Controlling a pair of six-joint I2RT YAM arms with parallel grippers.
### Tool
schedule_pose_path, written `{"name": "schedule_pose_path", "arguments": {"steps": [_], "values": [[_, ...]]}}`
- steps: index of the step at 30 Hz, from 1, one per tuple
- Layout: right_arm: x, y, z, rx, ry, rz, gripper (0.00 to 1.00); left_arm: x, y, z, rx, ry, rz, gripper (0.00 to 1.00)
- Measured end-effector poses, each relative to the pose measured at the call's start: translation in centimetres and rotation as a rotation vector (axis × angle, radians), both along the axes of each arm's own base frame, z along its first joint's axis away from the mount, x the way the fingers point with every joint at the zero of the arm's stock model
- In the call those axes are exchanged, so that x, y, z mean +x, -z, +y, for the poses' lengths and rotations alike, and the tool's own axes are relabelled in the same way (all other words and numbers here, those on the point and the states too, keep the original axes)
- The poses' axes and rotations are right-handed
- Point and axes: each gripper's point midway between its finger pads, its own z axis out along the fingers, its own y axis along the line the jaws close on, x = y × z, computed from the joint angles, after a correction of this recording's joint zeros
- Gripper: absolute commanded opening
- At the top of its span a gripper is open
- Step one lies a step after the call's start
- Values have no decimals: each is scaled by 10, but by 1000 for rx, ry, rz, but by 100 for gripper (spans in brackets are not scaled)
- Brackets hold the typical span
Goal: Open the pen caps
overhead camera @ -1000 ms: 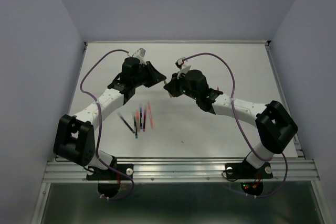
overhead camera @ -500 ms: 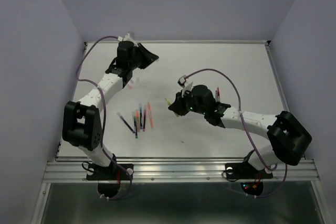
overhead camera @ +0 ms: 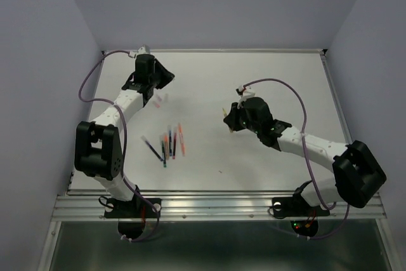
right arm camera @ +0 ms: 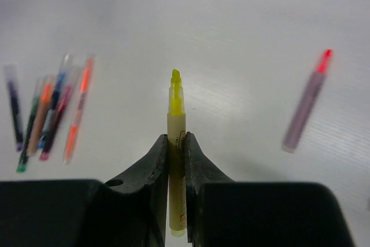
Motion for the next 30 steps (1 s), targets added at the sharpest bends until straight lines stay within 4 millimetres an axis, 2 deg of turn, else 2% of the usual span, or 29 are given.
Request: {"name": "schedule_pose_path", "arguments": {"steps": [2,3,6,11,13,15,19,20,21,30], "values": [[29,8,-26,-48,131,9,1,-12,25,8,37,-18,69,0],[39,12,-37,-73,178,19,1,-22,45,14,70,-33,125,0],[68,29,-69,-159,309,43,3,-42,78,27,126,-67,226,0],[95,55,-101,-272,428,85,5,-56,100,43,176,-115,295,0],[101,65,-108,-308,454,104,6,-56,102,48,187,-132,300,0],[105,74,-114,-335,474,122,11,-56,103,51,193,-144,302,0],[103,91,-125,-386,497,162,15,-57,115,58,214,-168,334,0],[103,93,-126,-394,500,166,16,-57,118,60,218,-172,343,0],[103,95,-128,-403,505,172,23,-58,122,62,224,-177,355,0],[105,100,-134,-429,530,191,37,-61,138,67,246,-193,400,0]]}}
